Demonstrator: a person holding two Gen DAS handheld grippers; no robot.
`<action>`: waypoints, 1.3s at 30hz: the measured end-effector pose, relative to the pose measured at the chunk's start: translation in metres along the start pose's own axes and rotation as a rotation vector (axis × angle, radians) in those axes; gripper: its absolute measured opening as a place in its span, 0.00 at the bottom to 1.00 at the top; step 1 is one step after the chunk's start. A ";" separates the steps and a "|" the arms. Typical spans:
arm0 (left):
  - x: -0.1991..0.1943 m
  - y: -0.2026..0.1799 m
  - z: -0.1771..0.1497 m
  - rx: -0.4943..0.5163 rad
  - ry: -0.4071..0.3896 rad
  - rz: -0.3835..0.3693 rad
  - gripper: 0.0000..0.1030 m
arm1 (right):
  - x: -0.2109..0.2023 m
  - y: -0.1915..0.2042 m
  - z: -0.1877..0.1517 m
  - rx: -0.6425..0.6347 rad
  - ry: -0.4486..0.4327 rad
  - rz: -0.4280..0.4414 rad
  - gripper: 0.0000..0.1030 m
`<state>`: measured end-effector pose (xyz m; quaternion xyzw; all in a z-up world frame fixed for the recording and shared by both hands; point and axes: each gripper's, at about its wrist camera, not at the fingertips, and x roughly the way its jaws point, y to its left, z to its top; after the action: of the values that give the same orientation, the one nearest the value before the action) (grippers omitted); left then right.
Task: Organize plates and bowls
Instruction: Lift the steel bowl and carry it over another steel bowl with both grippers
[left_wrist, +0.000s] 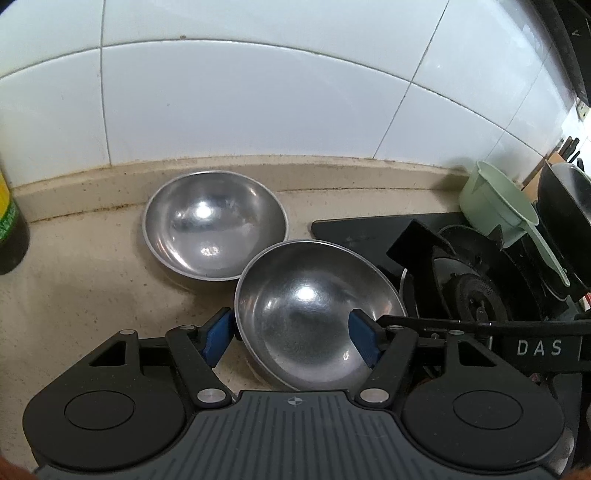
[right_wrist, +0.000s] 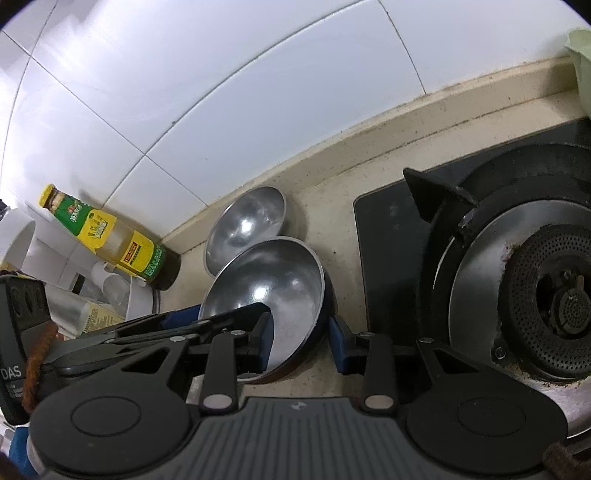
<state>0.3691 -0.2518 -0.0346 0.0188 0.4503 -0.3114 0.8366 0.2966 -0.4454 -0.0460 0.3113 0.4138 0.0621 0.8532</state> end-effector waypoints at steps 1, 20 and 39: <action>-0.001 -0.001 0.000 0.001 -0.003 0.001 0.71 | -0.001 0.000 0.000 0.001 -0.004 0.001 0.31; -0.014 0.001 0.001 -0.002 -0.041 0.016 0.71 | -0.004 0.008 0.001 -0.014 -0.016 0.016 0.30; -0.049 0.015 -0.005 -0.043 -0.108 0.055 0.71 | -0.007 0.036 0.000 -0.081 -0.016 0.047 0.30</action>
<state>0.3539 -0.2135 -0.0031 -0.0038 0.4104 -0.2789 0.8682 0.2972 -0.4189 -0.0202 0.2866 0.3968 0.0963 0.8667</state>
